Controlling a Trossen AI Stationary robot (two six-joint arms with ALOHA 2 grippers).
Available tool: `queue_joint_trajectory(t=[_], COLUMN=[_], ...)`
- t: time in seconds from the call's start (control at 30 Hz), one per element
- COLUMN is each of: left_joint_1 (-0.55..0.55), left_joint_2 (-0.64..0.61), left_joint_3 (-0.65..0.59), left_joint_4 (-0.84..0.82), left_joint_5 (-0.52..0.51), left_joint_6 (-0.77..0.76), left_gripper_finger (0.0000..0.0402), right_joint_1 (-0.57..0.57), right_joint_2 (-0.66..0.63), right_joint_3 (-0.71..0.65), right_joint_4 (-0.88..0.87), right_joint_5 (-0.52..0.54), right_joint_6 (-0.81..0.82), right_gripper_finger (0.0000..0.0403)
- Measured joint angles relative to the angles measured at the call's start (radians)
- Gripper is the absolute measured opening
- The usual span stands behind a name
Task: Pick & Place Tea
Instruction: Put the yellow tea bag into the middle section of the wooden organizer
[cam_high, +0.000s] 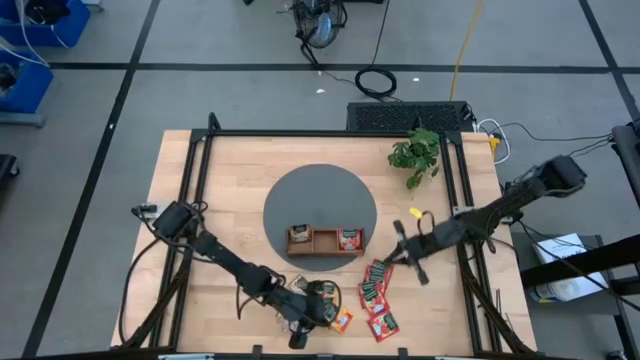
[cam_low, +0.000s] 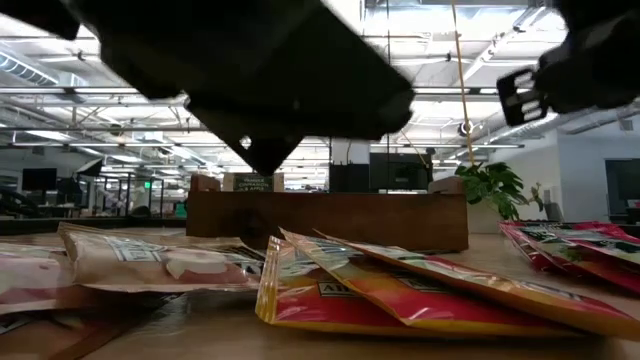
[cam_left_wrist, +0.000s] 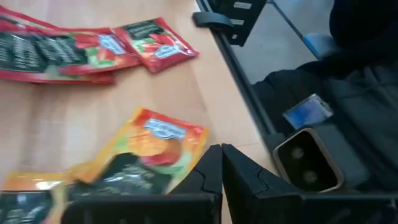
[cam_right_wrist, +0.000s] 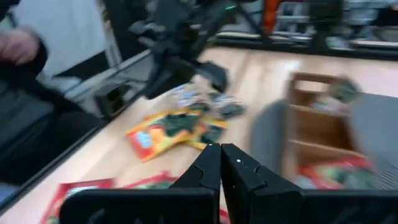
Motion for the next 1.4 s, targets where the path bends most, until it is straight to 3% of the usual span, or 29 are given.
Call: queue_joint_trajectory(t=[0.2, 0.33, 0.5, 0.7, 0.87, 1.23, 1.4], left_joint_1=[-0.032, -0.039, -0.024, -0.015, 0.006, 0.049, 0.052], left_joint_2=[0.001, 0.001, 0.001, 0.001, 0.002, 0.045, 0.045], left_joint_3=[0.051, 0.051, 0.051, 0.047, 0.046, 0.047, 0.047], left_joint_4=[-0.116, -0.167, -0.224, -0.247, -0.257, -0.242, -0.240], left_joint_5=[-0.002, -0.032, -0.122, -0.119, -0.130, -0.138, -0.144], left_joint_6=[-0.084, -0.140, -0.208, -0.213, -0.212, -0.200, -0.192], left_gripper_finger=[0.0004, 0.0008, 0.0006, 0.0004, 0.0005, 0.0004, 0.0016], right_joint_1=[0.123, 0.145, 0.124, 0.093, 0.076, 0.096, 0.145], right_joint_2=[0.333, 0.521, 0.662, 0.698, 0.698, 0.698, 0.699], right_joint_3=[0.233, 0.341, 0.433, 0.481, 0.482, 0.482, 0.481], right_joint_4=[-0.061, -0.073, -0.068, -0.049, -0.048, -0.029, 0.033], right_joint_5=[0.010, 0.008, 0.010, 0.008, -0.067, -0.070, -0.071], right_joint_6=[-0.024, -0.048, -0.100, -0.129, -0.155, -0.121, -0.129], right_gripper_finger=[0.0000, 0.0000, 0.0000, 0.0000, 0.0005, 0.0078, 0.0092])
